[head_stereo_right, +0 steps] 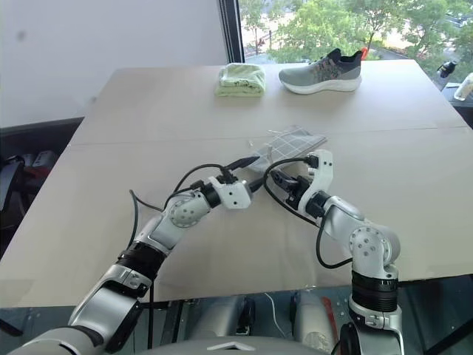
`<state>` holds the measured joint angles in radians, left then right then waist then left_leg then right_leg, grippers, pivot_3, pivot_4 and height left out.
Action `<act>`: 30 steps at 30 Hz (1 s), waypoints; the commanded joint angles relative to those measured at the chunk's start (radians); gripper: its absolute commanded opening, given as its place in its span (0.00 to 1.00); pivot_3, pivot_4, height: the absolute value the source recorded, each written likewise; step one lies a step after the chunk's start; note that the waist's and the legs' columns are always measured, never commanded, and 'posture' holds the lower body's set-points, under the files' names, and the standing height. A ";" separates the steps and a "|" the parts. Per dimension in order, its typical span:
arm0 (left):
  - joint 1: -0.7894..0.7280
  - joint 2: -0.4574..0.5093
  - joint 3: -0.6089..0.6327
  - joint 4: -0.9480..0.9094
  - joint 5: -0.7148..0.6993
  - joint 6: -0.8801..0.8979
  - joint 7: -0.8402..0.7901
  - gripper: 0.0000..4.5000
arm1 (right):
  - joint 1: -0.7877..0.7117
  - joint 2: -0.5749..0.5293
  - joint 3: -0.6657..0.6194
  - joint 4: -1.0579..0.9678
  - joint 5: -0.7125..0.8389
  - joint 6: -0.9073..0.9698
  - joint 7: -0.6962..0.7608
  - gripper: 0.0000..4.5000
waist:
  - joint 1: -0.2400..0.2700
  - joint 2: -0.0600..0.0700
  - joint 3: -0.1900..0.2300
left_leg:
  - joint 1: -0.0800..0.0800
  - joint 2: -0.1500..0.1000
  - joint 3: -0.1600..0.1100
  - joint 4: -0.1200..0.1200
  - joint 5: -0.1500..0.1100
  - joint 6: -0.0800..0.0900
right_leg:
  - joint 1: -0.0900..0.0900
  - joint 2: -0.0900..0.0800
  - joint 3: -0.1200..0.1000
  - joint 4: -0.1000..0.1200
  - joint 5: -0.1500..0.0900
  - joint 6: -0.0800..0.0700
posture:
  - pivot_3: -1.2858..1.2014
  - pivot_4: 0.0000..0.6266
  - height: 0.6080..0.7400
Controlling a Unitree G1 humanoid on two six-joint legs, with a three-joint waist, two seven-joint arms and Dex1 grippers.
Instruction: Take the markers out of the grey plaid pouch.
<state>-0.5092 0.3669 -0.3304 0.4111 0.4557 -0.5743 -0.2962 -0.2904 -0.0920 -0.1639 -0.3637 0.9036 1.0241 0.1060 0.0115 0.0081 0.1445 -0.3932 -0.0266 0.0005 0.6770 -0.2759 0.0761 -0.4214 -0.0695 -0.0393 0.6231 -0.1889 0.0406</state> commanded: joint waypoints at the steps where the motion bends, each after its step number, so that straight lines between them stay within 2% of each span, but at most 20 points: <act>1: -0.043 -0.015 -0.009 0.024 0.024 -0.026 0.045 0.63 | 0.000 0.000 0.001 -0.056 0.037 0.001 -0.006 0.00 | 0.000 0.000 0.000 | 0.000 0.000 0.000 0.000 0.000 0.000 | 0.000 0.000 0.000 0.000 0.000 0.000 | 0.52 0.24 1.00; 4: -0.063 -0.019 -0.011 0.049 0.035 -0.040 0.070 0.46 | 0.002 0.000 0.002 -0.058 0.040 -0.002 -0.013 0.00 | 0.000 0.000 0.000 | 0.000 0.000 0.000 0.000 0.000 0.000 | 0.000 0.000 0.000 0.000 0.000 0.000 | 0.52 0.24 1.00; 8: -0.078 -0.021 -0.017 0.073 0.037 -0.051 0.082 0.03 | 0.005 0.001 0.003 -0.059 0.042 -0.005 -0.017 0.00 | 0.000 0.000 0.000 | 0.000 0.000 0.000 0.000 0.000 0.000 | 0.000 0.000 0.000 0.000 0.000 0.000 | 0.52 0.24 1.00; 9: -0.080 -0.021 -0.017 0.076 0.036 -0.052 0.084 0.01 | 0.007 0.001 0.004 -0.059 0.042 -0.006 -0.019 0.00 | 0.000 -0.001 0.000 | 0.000 0.000 0.000 0.000 0.000 0.000 | 0.000 0.000 0.000 0.000 0.000 0.000 | 0.52 0.24 1.00; 19: -0.043 -0.012 -0.012 0.020 -0.007 -0.068 0.056 0.01 | 0.008 0.032 -0.054 -0.020 0.019 -0.063 -0.091 0.00 | 0.000 -0.001 0.000 | -0.001 0.000 0.000 0.000 0.000 0.000 | 0.000 0.000 0.000 -0.001 0.000 0.000 | 0.52 0.24 1.00; 30: 0.063 0.061 0.025 -0.134 -0.093 -0.087 -0.008 0.01 | -0.005 -0.006 -0.143 0.105 -0.210 -0.281 -0.235 0.00 | 0.000 -0.001 0.001 | -0.001 0.000 0.000 0.000 0.000 0.000 | -0.001 0.000 0.000 -0.001 0.000 0.000 | 0.52 0.24 1.00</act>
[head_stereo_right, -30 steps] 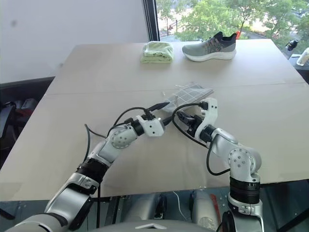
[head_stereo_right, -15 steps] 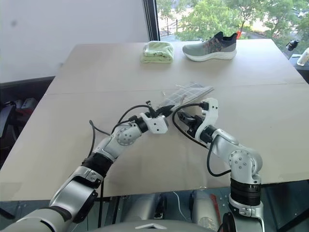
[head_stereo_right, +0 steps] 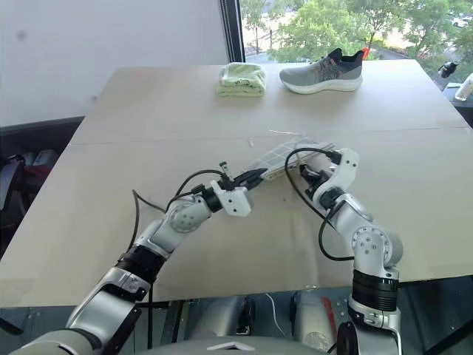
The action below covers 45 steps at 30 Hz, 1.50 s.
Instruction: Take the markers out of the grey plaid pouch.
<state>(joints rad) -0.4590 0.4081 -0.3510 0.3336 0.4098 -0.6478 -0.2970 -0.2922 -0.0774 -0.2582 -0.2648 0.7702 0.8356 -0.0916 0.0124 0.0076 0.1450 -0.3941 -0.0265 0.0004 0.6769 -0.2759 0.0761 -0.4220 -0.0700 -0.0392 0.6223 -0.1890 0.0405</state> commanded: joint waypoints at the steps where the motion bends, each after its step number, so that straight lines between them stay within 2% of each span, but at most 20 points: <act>1: 0.020 0.025 0.050 -0.065 -0.058 -0.011 -0.012 0.01 | -0.003 -0.031 -0.053 0.019 -0.115 -0.121 -0.052 0.00 | -0.001 0.000 0.000 | 0.000 0.000 0.000 0.000 0.000 0.000 | 0.000 0.000 0.000 0.000 0.000 0.000 | 0.52 0.24 1.00; 8: 0.043 0.017 0.067 -0.109 -0.125 0.019 -0.054 0.01 | -0.039 -0.046 -0.113 0.105 -0.276 -0.283 -0.179 0.00 | -0.001 0.000 0.000 | 0.000 0.000 0.001 0.000 0.000 0.000 | 0.000 0.000 0.001 0.001 0.000 0.000 | 0.52 0.24 1.00; 17: 0.053 0.007 0.073 -0.132 -0.148 0.038 -0.081 0.01 | -0.037 -0.076 -0.139 0.130 -0.365 -0.285 -0.260 0.00 | -0.001 0.000 0.000 | 0.000 0.000 0.001 0.000 0.000 0.000 | -0.001 0.001 0.001 0.001 0.000 0.000 | 0.52 0.24 1.00; 31: 0.048 0.009 0.074 -0.118 -0.143 0.028 -0.081 0.01 | -0.056 -0.080 -0.187 0.158 -0.367 -0.325 -0.338 0.00 | -0.001 0.000 0.000 | 0.000 0.000 0.001 0.000 0.000 0.000 | -0.001 0.001 0.001 0.001 0.000 0.000 | 0.52 0.24 1.00; 38: 0.045 0.012 0.073 -0.111 -0.143 0.024 -0.079 0.01 | -0.053 -0.092 -0.139 0.159 -0.339 -0.295 -0.272 0.00 | -0.009 0.000 0.000 | 0.000 0.000 0.003 0.000 0.000 0.000 | -0.001 0.001 0.004 0.001 0.000 0.000 | 0.52 0.24 1.00; 40: 0.045 0.010 0.071 -0.110 -0.142 0.023 -0.079 0.00 | -0.051 -0.090 -0.122 0.147 -0.335 -0.283 -0.254 0.16 | -0.009 0.000 0.000 | 0.000 0.000 0.003 0.000 0.000 0.000 | -0.002 0.001 0.003 0.001 0.000 0.000 | 0.52 0.24 1.00; 42: 0.046 0.008 0.072 -0.111 -0.141 0.023 -0.080 0.00 | -0.052 -0.087 -0.118 0.145 -0.328 -0.277 -0.236 0.40 | -0.009 0.001 0.000 | 0.000 0.001 0.003 -0.001 0.000 0.000 | -0.002 0.001 0.003 0.001 0.000 0.000 | 0.52 0.24 1.00; 45: 0.046 0.004 0.076 -0.111 -0.139 0.023 -0.084 0.00 | -0.048 -0.099 -0.090 0.127 -0.285 -0.216 -0.141 0.68 | -0.014 0.000 0.000 | 0.000 0.001 0.004 -0.001 0.000 0.000 | -0.002 0.001 0.004 0.001 0.000 0.000 | 0.52 0.24 1.00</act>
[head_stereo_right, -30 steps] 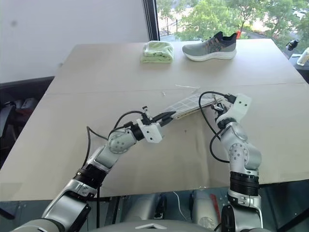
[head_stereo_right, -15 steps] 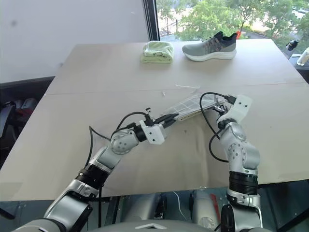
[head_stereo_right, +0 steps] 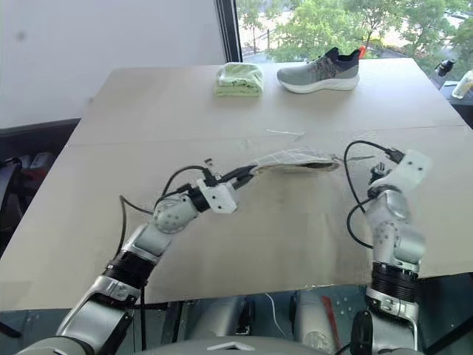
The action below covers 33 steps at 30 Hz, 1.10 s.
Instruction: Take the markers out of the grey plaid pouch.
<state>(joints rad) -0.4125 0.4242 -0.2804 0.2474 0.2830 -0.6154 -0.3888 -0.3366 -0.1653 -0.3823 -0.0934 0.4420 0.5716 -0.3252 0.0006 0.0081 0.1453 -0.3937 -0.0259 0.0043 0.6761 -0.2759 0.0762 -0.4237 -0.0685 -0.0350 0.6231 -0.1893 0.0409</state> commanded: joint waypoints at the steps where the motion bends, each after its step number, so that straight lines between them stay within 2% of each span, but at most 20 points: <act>1: -0.001 -0.014 0.007 -0.024 -0.012 -0.010 0.006 0.00 | 0.002 -0.019 0.047 -0.058 0.069 0.077 0.139 0.68 | -0.006 0.000 0.000 | 0.000 0.000 0.001 0.000 0.000 0.000 | 0.000 0.000 0.001 0.000 0.000 0.000 | 0.52 0.24 1.00; 7: -0.005 -0.020 0.007 -0.022 -0.012 -0.009 -0.002 0.00 | 0.052 -0.159 0.130 -0.174 0.177 0.184 0.445 0.68 | -0.007 0.000 0.000 | 0.000 0.000 0.001 0.000 0.000 0.000 | 0.000 0.000 0.000 0.000 0.000 0.000 | 0.52 0.24 1.00; 10: -0.007 -0.021 0.006 -0.021 -0.013 -0.010 -0.004 0.00 | 0.051 -0.190 0.132 -0.207 0.221 0.207 0.517 0.68 | -0.007 -0.001 0.000 | 0.000 0.000 0.001 0.000 0.000 0.000 | 0.000 -0.001 0.001 -0.001 0.000 0.000 | 0.52 0.24 1.00; 13: -0.011 -0.024 0.007 -0.016 -0.014 -0.011 -0.007 0.00 | 0.054 -0.211 0.142 -0.239 0.248 0.221 0.574 0.50 | -0.006 -0.001 0.001 | 0.000 0.001 0.001 0.000 0.000 0.001 | 0.000 0.000 0.000 -0.001 0.000 0.000 | 0.52 0.24 1.00; 16: -0.013 -0.027 0.006 -0.015 -0.014 -0.012 -0.008 0.00 | 0.060 -0.221 0.159 -0.263 0.258 0.231 0.606 0.18 | -0.006 -0.001 0.001 | 0.000 0.001 0.001 0.000 0.000 0.001 | 0.000 0.000 0.000 -0.001 0.000 0.000 | 0.52 0.24 1.00; 17: -0.014 -0.028 0.005 -0.015 -0.014 -0.012 -0.009 0.00 | 0.059 -0.220 0.162 -0.265 0.259 0.233 0.610 0.12 | -0.005 -0.001 0.001 | 0.000 0.001 0.001 0.000 0.000 0.000 | 0.000 -0.001 0.000 -0.001 0.000 0.000 | 0.52 0.24 1.00; 18: -0.015 -0.030 0.005 -0.015 -0.014 -0.012 -0.009 0.00 | 0.057 -0.219 0.164 -0.265 0.259 0.235 0.613 0.01 | -0.005 -0.001 0.001 | 0.000 0.001 0.001 0.000 0.000 0.000 | 0.000 -0.001 0.000 -0.001 0.000 0.000 | 0.52 0.24 1.00; 27: -0.024 -0.062 -0.004 -0.057 -0.081 0.009 -0.065 0.00 | 0.029 -0.220 0.244 -0.172 0.164 0.197 0.635 0.01 | 0.005 -0.002 0.001 | 0.000 0.000 0.001 0.000 0.000 0.000 | 0.000 -0.001 0.000 -0.001 0.000 0.000 | 0.52 0.24 1.00; 31: -0.015 -0.069 -0.022 -0.113 -0.151 0.072 -0.153 0.00 | -0.002 -0.276 0.329 -0.148 0.068 0.136 0.710 0.01 | 0.007 -0.002 0.001 | 0.000 0.000 0.001 0.000 0.000 0.000 | 0.000 -0.001 0.000 -0.001 0.000 0.000 | 0.52 0.24 1.00; 33: -0.002 -0.070 -0.031 -0.139 -0.191 0.131 -0.206 0.00 | -0.016 -0.344 0.404 -0.158 -0.012 0.091 0.771 0.13 | 0.008 -0.002 0.001 | 0.000 0.000 0.001 0.000 0.000 0.000 | 0.000 -0.001 0.000 -0.001 0.000 0.000 | 0.52 0.24 1.00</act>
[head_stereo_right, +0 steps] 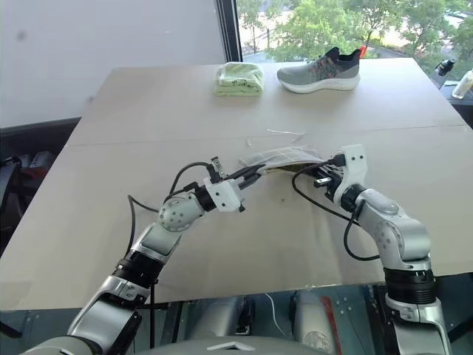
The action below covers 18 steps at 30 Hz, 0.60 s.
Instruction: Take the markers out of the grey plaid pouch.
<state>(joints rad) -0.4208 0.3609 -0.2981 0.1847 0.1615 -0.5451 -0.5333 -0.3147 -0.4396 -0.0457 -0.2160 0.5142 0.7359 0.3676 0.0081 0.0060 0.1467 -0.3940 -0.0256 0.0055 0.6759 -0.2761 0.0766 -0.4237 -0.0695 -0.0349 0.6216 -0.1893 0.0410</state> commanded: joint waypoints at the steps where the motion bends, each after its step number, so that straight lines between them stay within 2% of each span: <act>1: 0.013 -0.009 -0.015 -0.090 -0.093 0.093 -0.082 0.00 | -0.043 -0.108 0.108 -0.041 -0.130 -0.101 0.109 0.21 | 0.000 0.000 0.000 | 0.000 0.000 0.000 0.000 0.000 0.000 | 0.000 0.000 0.000 0.000 0.000 0.000 | 0.52 0.24 1.00; 6: 0.041 -0.036 -0.008 -0.163 -0.206 0.261 -0.146 0.00 | -0.099 -0.226 0.253 -0.051 -0.292 -0.218 0.227 0.75 | 0.002 -0.002 0.001 | 0.000 0.000 0.000 0.000 0.000 0.000 | 0.000 0.000 0.000 -0.001 0.000 0.001 | 0.52 0.24 1.00; 7: 0.045 -0.040 -0.006 -0.173 -0.224 0.290 -0.155 0.00 | -0.116 -0.244 0.282 -0.049 -0.326 -0.238 0.254 0.75 | 0.001 -0.002 0.002 | 0.000 0.000 0.000 0.000 0.000 0.000 | 0.000 0.001 0.000 -0.001 0.000 0.001 | 0.52 0.24 1.00; 8: 0.049 -0.043 -0.005 -0.181 -0.236 0.313 -0.162 0.00 | -0.128 -0.257 0.304 -0.045 -0.353 -0.253 0.274 0.87 | 0.000 -0.002 0.002 | 0.000 0.000 0.000 0.000 0.000 0.000 | 0.000 0.001 0.000 -0.001 0.000 0.001 | 0.52 0.24 1.00; 13: 0.053 -0.056 0.005 -0.210 -0.275 0.392 -0.180 0.00 | -0.166 -0.270 0.380 0.029 -0.459 -0.349 0.347 0.87 | 0.004 -0.004 0.003 | 0.000 0.001 0.000 0.001 0.000 0.000 | 0.000 0.001 -0.001 0.000 0.000 0.001 | 0.52 0.24 1.00; 18: 0.045 -0.068 0.010 -0.227 -0.298 0.437 -0.194 0.00 | -0.205 -0.239 0.454 0.200 -0.583 -0.477 0.371 0.87 | 0.005 -0.006 0.004 | 0.000 0.000 0.000 0.002 0.001 -0.001 | 0.000 0.001 0.000 -0.001 0.000 0.000 | 0.52 0.24 1.00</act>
<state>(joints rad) -0.3624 0.3018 -0.3131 0.0270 -0.1095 -0.1062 -0.7251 -0.5059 -0.6811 0.3826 -0.0526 -0.0275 0.3118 0.7168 0.0133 0.0001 0.1508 -0.3946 -0.0256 0.0056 0.6778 -0.2742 0.0733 -0.4236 -0.0690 -0.0350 0.6208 -0.1896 0.0414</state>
